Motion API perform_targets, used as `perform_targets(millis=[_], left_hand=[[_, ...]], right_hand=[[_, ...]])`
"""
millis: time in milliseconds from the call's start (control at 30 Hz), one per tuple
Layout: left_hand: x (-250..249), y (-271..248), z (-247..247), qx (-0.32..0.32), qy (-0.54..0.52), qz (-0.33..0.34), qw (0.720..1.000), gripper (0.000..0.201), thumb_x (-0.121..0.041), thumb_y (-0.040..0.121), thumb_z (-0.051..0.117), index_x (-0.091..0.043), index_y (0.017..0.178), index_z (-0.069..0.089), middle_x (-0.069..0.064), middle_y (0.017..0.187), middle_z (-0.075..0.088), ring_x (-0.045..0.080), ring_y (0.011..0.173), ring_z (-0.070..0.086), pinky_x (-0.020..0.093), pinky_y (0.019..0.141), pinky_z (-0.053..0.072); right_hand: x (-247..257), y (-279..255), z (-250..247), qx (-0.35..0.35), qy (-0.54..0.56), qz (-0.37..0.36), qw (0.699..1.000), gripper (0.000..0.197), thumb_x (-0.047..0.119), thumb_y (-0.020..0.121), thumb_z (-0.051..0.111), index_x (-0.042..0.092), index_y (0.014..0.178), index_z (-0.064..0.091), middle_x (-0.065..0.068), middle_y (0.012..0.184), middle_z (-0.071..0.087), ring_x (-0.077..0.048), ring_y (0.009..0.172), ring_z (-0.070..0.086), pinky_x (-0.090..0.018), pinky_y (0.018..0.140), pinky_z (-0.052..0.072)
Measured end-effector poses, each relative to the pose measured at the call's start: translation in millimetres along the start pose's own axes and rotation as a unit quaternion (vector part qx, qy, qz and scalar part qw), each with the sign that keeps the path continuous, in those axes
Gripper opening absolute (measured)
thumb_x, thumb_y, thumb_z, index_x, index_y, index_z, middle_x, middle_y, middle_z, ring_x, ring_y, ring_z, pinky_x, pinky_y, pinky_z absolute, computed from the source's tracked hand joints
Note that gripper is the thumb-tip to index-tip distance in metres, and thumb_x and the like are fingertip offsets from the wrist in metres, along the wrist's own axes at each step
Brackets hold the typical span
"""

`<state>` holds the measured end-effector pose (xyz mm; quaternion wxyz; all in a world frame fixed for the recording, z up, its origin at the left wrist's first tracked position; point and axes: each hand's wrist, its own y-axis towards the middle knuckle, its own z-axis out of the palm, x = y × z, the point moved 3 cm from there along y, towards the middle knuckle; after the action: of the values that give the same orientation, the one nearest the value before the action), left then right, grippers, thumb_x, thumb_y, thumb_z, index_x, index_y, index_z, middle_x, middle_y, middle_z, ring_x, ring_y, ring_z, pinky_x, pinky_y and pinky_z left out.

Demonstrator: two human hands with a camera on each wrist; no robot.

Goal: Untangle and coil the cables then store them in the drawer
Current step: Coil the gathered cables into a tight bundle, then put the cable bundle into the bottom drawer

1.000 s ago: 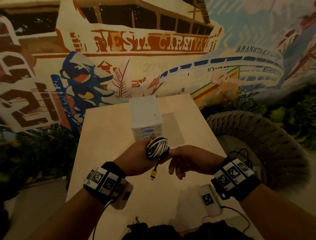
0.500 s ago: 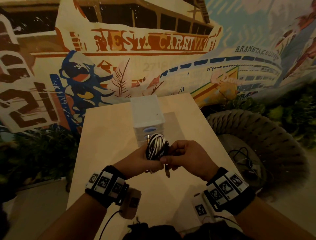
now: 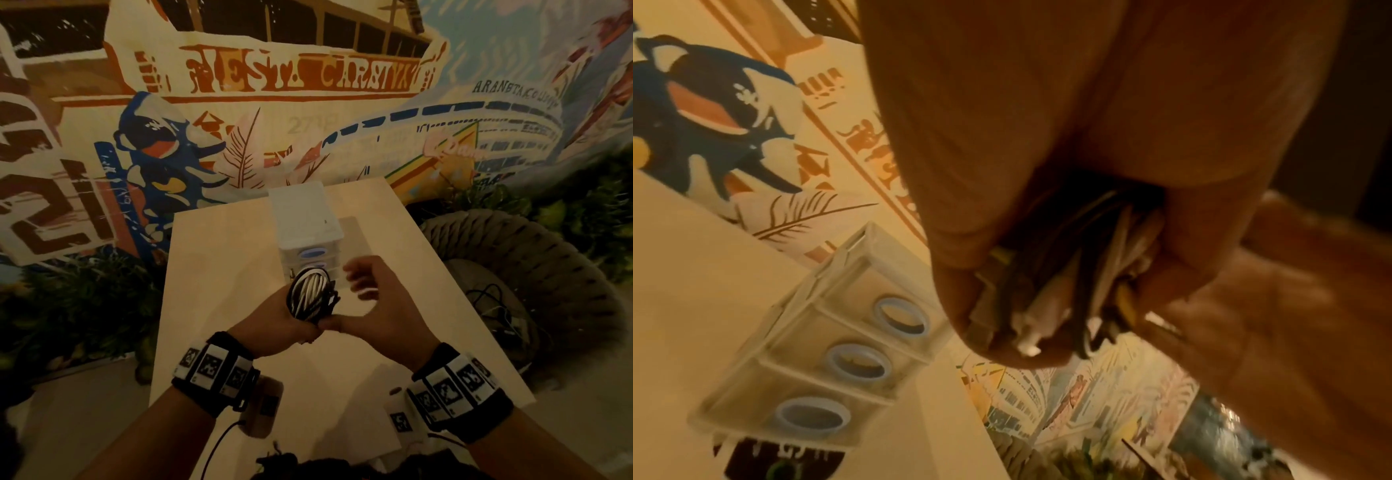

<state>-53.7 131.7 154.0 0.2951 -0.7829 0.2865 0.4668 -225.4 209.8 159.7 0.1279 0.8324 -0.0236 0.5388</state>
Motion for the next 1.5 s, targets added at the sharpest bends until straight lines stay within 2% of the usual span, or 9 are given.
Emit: perform_targets(millis=[167,300,400,500,633,700,800,933,1500], left_hand=[[4.8,7.2,-3.4,-0.010,0.103,0.071,0.992,0.050,-0.007,0.090,0.069,-0.020,0.136,0.055,0.006,0.128,0.064,0.018,0.110,0.063,0.036,0.095,0.055],[7.1,18.1,-3.7,-0.004,0.003,0.029,1.000,0.052,0.007,0.084,0.062,-0.010,0.131,0.050,0.028,0.102,0.066,0.019,0.067,0.063,0.032,0.060,0.056],[14.5,26.9,-2.6,-0.010,-0.015,-0.001,1.000,0.045,0.001,0.078,0.062,-0.005,0.122,0.056,0.023,0.097,0.070,0.010,0.067,0.066,0.028,0.060,0.054],[16.4,38.3,-5.7,-0.023,0.012,0.012,1.000,0.026,-0.002,0.082,0.060,-0.009,0.107,0.059,-0.010,0.074,0.064,-0.002,0.061,0.058,0.021,0.059,0.048],[7.7,70.6,-45.9,-0.084,0.137,0.030,0.986,0.008,-0.002,0.094,0.065,-0.006,0.100,0.061,0.004,0.077,0.055,0.010,0.066,0.049,0.013,0.063,0.035],[10.4,94.4,-80.1,-0.163,0.185,-0.018,0.969,0.020,-0.009,0.091,0.069,-0.023,0.087,0.055,0.001,0.074,0.055,0.011,0.062,0.047,0.018,0.062,0.040],[14.8,130.6,-114.4,-0.221,0.270,-0.039,0.936,0.033,-0.014,0.085,0.071,-0.037,0.091,0.048,-0.012,0.079,0.056,0.002,0.068,0.051,0.023,0.061,0.045],[33.0,179.0,-114.0,-0.162,0.310,-0.014,0.937,0.032,-0.021,0.085,0.065,-0.026,0.114,0.054,0.000,0.099,0.061,0.026,0.083,0.059,0.045,0.076,0.054],[67.1,218.1,-105.4,-0.161,0.328,-0.029,0.931,0.042,-0.021,0.085,0.069,-0.023,0.121,0.048,0.006,0.098,0.055,0.031,0.082,0.056,0.048,0.072,0.053]], right_hand=[[19.5,3.3,27.9,0.114,-0.021,-0.123,0.986,0.077,0.047,0.092,0.066,0.035,0.155,0.025,0.012,0.159,0.030,-0.008,0.146,0.031,-0.031,0.116,0.035],[13.4,24.4,52.7,0.073,-0.080,-0.098,0.989,0.042,0.047,0.106,0.032,0.039,0.147,0.042,0.011,0.156,0.033,-0.008,0.143,0.035,-0.042,0.111,0.041],[9.8,39.7,55.3,0.066,-0.103,-0.102,0.987,0.038,0.036,0.108,0.033,0.031,0.139,0.054,0.009,0.146,0.045,-0.007,0.135,0.043,-0.036,0.107,0.043],[1.9,55.6,50.6,0.106,-0.064,-0.103,0.987,0.039,0.038,0.108,0.035,0.032,0.142,0.051,0.011,0.149,0.044,-0.001,0.138,0.039,-0.027,0.112,0.038],[-62.4,70.7,40.3,-0.004,0.131,-0.017,0.991,0.043,0.031,0.107,0.042,0.026,0.150,0.041,0.010,0.152,0.046,-0.008,0.139,0.045,-0.029,0.114,0.039],[-116.0,73.1,45.6,-0.106,0.258,0.172,0.945,0.031,0.030,0.108,0.042,0.022,0.135,0.057,-0.004,0.138,0.060,-0.018,0.122,0.062,-0.037,0.105,0.049],[-187.0,71.4,71.3,-0.116,0.393,0.450,0.794,0.034,0.030,0.107,0.044,0.006,0.120,0.065,-0.022,0.126,0.064,-0.033,0.101,0.068,-0.042,0.091,0.054],[-228.2,83.2,99.3,-0.129,0.495,0.516,0.687,0.041,0.028,0.106,0.044,-0.004,0.126,0.062,-0.022,0.118,0.066,-0.038,0.104,0.065,-0.046,0.091,0.054],[-228.8,132.2,156.5,-0.204,0.608,0.475,0.603,0.027,0.012,0.102,0.050,0.007,0.124,0.065,-0.013,0.099,0.073,-0.028,0.090,0.070,-0.037,0.081,0.057]])
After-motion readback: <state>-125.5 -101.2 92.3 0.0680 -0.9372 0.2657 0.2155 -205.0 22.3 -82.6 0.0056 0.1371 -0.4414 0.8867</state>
